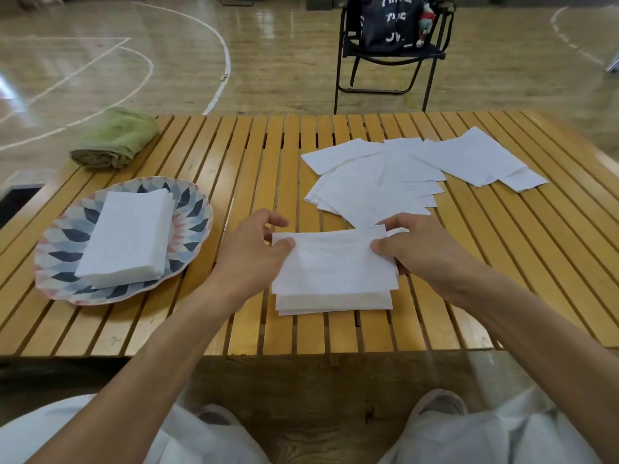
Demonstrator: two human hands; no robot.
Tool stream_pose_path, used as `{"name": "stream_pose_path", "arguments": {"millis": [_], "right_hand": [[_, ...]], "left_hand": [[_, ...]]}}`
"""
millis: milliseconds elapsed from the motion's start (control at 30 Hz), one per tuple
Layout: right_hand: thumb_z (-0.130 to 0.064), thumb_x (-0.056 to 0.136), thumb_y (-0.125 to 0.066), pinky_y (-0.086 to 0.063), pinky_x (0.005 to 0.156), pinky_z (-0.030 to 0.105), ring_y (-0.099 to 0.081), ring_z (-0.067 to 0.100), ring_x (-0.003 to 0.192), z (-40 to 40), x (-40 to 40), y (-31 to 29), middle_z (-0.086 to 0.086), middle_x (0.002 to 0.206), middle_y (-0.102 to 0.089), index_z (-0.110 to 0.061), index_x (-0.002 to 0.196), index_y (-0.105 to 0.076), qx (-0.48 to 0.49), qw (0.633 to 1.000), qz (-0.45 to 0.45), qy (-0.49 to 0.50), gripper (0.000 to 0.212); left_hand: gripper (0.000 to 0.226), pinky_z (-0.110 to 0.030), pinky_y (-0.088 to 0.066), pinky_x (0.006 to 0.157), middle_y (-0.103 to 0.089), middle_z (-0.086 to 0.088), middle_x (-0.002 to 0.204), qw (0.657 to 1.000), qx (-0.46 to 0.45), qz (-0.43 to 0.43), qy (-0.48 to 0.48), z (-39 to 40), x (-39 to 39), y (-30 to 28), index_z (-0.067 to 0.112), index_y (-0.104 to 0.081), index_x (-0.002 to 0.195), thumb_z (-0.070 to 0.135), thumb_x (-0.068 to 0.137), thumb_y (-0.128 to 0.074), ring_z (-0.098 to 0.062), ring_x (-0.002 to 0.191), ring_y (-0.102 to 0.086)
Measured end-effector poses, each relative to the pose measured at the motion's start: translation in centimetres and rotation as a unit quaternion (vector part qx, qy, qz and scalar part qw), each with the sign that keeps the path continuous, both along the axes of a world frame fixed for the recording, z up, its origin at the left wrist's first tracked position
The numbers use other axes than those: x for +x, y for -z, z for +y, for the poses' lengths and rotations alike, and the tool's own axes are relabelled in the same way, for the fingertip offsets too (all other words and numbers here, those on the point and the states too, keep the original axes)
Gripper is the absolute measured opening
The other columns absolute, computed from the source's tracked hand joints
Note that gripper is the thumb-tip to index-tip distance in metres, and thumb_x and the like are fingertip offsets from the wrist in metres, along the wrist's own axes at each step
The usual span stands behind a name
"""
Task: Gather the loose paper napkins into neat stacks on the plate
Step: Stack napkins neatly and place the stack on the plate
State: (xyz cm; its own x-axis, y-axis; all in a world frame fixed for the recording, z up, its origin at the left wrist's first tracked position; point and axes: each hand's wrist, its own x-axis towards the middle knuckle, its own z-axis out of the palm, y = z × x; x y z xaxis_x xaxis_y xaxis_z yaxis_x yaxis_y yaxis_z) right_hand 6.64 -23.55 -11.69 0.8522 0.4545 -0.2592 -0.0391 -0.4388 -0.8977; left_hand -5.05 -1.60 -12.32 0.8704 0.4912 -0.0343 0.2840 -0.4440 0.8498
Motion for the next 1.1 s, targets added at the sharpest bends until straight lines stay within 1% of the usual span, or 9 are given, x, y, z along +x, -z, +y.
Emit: {"name": "stream_pose_path", "arguments": {"millis": [67, 133, 200, 333, 467, 767, 933, 1033, 1100], "right_hand": [[-0.019, 0.091, -0.07, -0.054, 0.052, 0.017, -0.072, 0.004, 0.07, -0.1, 0.1, 0.2, -0.013, 0.073, -0.072, -0.034, 0.097, -0.058, -0.037, 0.999, -0.018, -0.003, 0.019], [-0.019, 0.092, -0.069, -0.058, 0.062, 0.023, -0.071, 0.009, 0.077, -0.1, 0.0, 0.4, -0.009, 0.084, -0.072, -0.033, 0.105, -0.056, -0.071, 0.997, -0.03, -0.012, 0.023], [-0.02, 0.092, -0.068, -0.059, 0.069, 0.029, -0.07, 0.011, 0.083, -0.1, -0.1, 0.5, -0.004, 0.091, -0.072, -0.028, 0.113, -0.055, -0.096, 0.994, -0.041, -0.013, 0.026], [-0.022, 0.09, -0.07, -0.058, 0.072, 0.03, -0.068, 0.014, 0.087, 0.2, -0.2, 0.5, 0.0, 0.097, -0.069, -0.025, 0.12, -0.055, -0.144, 0.987, -0.063, -0.021, 0.034], [-0.018, 0.09, -0.071, -0.053, 0.07, 0.028, -0.066, 0.019, 0.094, 0.4, -0.3, 0.4, 0.005, 0.108, -0.068, -0.021, 0.126, -0.055, -0.168, 0.983, -0.068, -0.028, 0.04], [-0.024, 0.09, -0.072, -0.045, 0.063, 0.023, -0.062, 0.018, 0.101, 0.5, -0.3, 0.8, 0.003, 0.117, -0.063, -0.023, 0.129, -0.052, -0.222, 0.971, -0.08, -0.048, 0.043], [-0.029, 0.089, -0.072, -0.043, 0.059, 0.022, -0.061, 0.012, 0.088, 0.5, -0.2, 1.2, -0.001, 0.111, -0.06, -0.025, 0.126, -0.052, -0.256, 0.959, -0.109, -0.057, 0.043], [-0.032, 0.089, -0.071, -0.044, 0.058, 0.022, -0.059, 0.008, 0.08, 0.1, -0.4, 1.3, -0.005, 0.098, -0.061, -0.025, 0.124, -0.054, -0.282, 0.943, -0.168, -0.048, 0.039], [-0.03, 0.09, -0.07, -0.045, 0.057, 0.021, -0.06, 0.007, 0.076, -0.2, -0.5, 1.2, -0.008, 0.09, -0.061, -0.027, 0.12, -0.056, -0.279, 0.938, -0.202, -0.046, 0.033]], "left_hand": [[0.036, -0.029, -0.056, 0.073, -0.06, 0.008, 0.107, 1.0, 0.007, 0.028, 0.013, 0.1, 0.1, 0.4, 0.034, -0.048, 0.122, 0.023, 0.092, -0.066, -0.013, 0.096, -0.062], [0.044, -0.027, -0.056, 0.072, -0.058, 0.008, 0.108, 0.999, 0.014, 0.046, 0.025, 0.3, 0.1, 0.9, 0.035, -0.045, 0.126, 0.02, 0.091, -0.067, -0.012, 0.096, -0.061], [0.046, -0.024, -0.054, 0.067, -0.057, 0.01, 0.105, 0.998, 0.031, 0.052, 0.027, 0.3, 0.2, 1.3, 0.035, -0.045, 0.127, 0.019, 0.09, -0.067, -0.011, 0.094, -0.061], [0.043, -0.017, -0.048, 0.057, -0.054, 0.017, 0.096, 0.997, 0.066, 0.047, 0.02, 0.3, 0.4, 1.8, 0.035, -0.046, 0.126, 0.021, 0.091, -0.067, -0.005, 0.084, -0.06], [0.045, -0.012, -0.041, 0.054, -0.051, 0.018, 0.097, 0.994, 0.084, 0.061, 0.022, 0.3, 0.4, 2.2, 0.036, -0.045, 0.127, 0.021, 0.091, -0.067, -0.004, 0.084, -0.057], [0.05, -0.014, -0.04, 0.058, -0.052, 0.006, 0.108, 0.99, 0.116, 0.08, 0.028, 0.0, 0.5, 2.6, 0.03, -0.043, 0.135, 0.018, 0.092, -0.066, -0.012, 0.094, -0.057], [0.053, -0.014, -0.039, 0.059, -0.052, 0.007, 0.109, 0.982, 0.162, 0.097, 0.025, -0.2, 0.4, 2.7, 0.029, -0.042, 0.136, 0.022, 0.091, -0.068, -0.011, 0.093, -0.055], [0.05, -0.022, -0.045, 0.071, -0.05, 0.004, 0.12, 0.957, 0.274, 0.088, 0.019, -0.5, 0.0, 2.6, 0.03, -0.044, 0.133, 0.027, 0.09, -0.068, -0.008, 0.09, -0.051], [0.04, -0.025, -0.046, 0.079, -0.05, 0.008, 0.12, 0.945, 0.321, 0.045, 0.041, -0.6, -0.2, 2.4, 0.032, -0.05, 0.126, 0.029, 0.09, -0.068, -0.007, 0.093, -0.05]]}}
